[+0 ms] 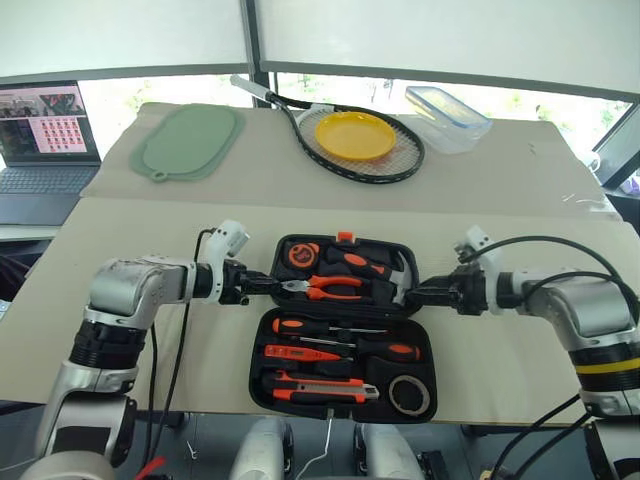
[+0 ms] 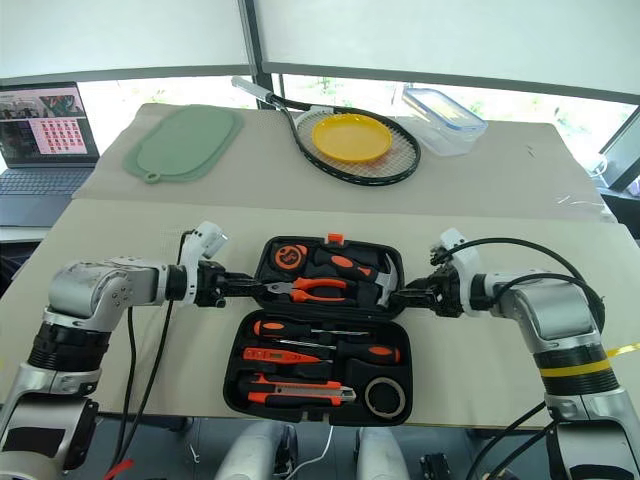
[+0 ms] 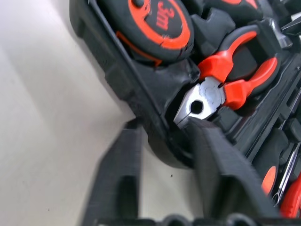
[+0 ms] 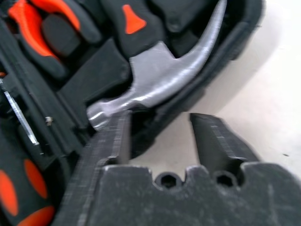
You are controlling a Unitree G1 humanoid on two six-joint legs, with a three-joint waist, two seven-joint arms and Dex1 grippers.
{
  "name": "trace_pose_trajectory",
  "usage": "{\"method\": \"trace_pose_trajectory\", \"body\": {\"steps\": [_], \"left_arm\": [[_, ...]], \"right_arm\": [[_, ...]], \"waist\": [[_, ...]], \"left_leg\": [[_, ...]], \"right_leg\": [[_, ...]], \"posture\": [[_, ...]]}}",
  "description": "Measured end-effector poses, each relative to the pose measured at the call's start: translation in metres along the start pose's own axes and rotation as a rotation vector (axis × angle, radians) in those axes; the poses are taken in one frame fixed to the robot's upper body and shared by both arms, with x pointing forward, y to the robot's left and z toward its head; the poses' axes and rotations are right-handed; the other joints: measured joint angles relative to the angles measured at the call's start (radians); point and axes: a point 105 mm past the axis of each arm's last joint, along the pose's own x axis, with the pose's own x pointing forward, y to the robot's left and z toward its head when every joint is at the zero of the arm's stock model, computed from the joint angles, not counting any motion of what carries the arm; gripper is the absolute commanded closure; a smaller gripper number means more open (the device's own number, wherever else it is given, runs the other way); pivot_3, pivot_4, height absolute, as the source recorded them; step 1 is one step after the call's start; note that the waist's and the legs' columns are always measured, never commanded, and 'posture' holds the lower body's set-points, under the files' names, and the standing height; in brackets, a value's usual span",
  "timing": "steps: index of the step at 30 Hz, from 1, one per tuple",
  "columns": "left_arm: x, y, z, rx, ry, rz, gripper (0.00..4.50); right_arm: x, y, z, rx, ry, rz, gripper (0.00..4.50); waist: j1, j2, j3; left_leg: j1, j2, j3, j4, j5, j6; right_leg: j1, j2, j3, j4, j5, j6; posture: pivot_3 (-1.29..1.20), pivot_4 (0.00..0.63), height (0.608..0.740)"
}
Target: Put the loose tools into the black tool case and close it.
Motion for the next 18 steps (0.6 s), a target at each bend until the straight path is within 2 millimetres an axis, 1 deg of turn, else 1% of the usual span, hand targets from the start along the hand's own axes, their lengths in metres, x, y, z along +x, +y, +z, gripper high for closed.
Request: {"method": "trace_pose_trajectory", "body": {"steps": [1, 2, 3, 8, 11, 13, 14, 16, 18], "left_arm": [[-0.001, 0.001, 0.000, -0.005, -0.006, 0.007, 4.50], [-0.002, 0.001, 0.000, -0.005, -0.009, 0.011, 4.50], [-0.001, 0.001, 0.001, -0.004, -0.013, 0.015, 4.50], [-0.003, 0.002, 0.002, -0.014, -0.028, 0.026, 4.50], [0.000, 0.001, 0.006, -0.008, -0.060, 0.025, 4.50], [0.003, 0.001, 0.013, 0.007, -0.106, 0.037, 4.50], [0.005, 0.002, 0.020, 0.017, -0.141, 0.051, 4.50], [0.006, 0.004, 0.031, 0.031, -0.185, 0.067, 4.50], [0.006, 0.008, 0.042, 0.067, -0.233, 0.101, 4.50]], "right_arm": [[-0.001, 0.001, 0.001, -0.005, 0.001, 0.003, 4.04], [-0.001, 0.001, 0.001, -0.005, 0.000, 0.006, 4.34], [-0.001, 0.001, 0.001, -0.004, -0.002, 0.005, 4.49], [0.004, 0.001, 0.007, 0.005, -0.036, -0.001, 4.49], [0.006, -0.005, 0.016, 0.009, -0.079, -0.046, 4.49], [0.007, -0.013, 0.027, -0.024, -0.117, -0.108, 4.49], [0.007, -0.019, 0.035, -0.035, -0.152, -0.152, 4.49], [0.005, -0.026, 0.046, -0.041, -0.196, -0.201, 4.49], [0.003, -0.029, 0.057, -0.088, -0.231, -0.238, 4.49]], "waist": [[0.000, 0.000, 0.000], [0.000, 0.000, 0.000], [-0.001, -0.001, 0.000], [-0.003, -0.001, 0.000], [-0.004, -0.001, 0.000], [-0.002, -0.001, 0.000], [-0.001, -0.001, 0.000], [0.002, -0.001, 0.001], [0.002, 0.000, 0.001]], "left_leg": [[0.002, 0.000, 0.000, 0.000, 0.000, 0.000], [0.002, 0.000, 0.000, 0.000, 0.000, 0.000], [0.003, 0.000, 0.000, 0.000, 0.000, 0.000], [0.004, 0.001, 0.000, 0.000, 0.001, 0.000], [0.002, 0.001, 0.001, 0.000, 0.002, -0.001], [-0.001, 0.000, 0.001, 0.000, 0.002, 0.000], [-0.004, 0.000, 0.001, 0.000, 0.003, 0.000], [-0.006, -0.001, 0.001, 0.001, 0.003, 0.000], [-0.007, -0.001, 0.001, 0.000, 0.003, 0.000]], "right_leg": [[0.001, 0.000, 0.000, 0.000, 0.000, 0.000], [0.002, 0.000, 0.000, 0.000, 0.000, 0.000], [0.003, 0.000, 0.000, 0.000, 0.000, 0.000], [0.003, 0.001, 0.001, 0.000, 0.002, -0.001], [0.000, 0.000, 0.002, 0.001, 0.002, -0.001], [-0.003, 0.000, 0.002, 0.001, 0.003, 0.000], [-0.005, 0.000, 0.002, 0.001, 0.003, 0.001], [-0.007, 0.000, 0.002, 0.001, 0.004, 0.001], [-0.007, 0.000, 0.002, -0.001, 0.004, 0.001]], "posture": [[0.00, 0.150, 0.738], [0.00, 0.150, 0.738], [0.00, 0.150, 0.738], [0.00, 0.150, 0.738], [0.00, 0.150, 0.738], [0.00, 0.150, 0.738], [0.00, 0.150, 0.738], [0.00, 0.150, 0.738], [0.00, 0.150, 0.738]]}}
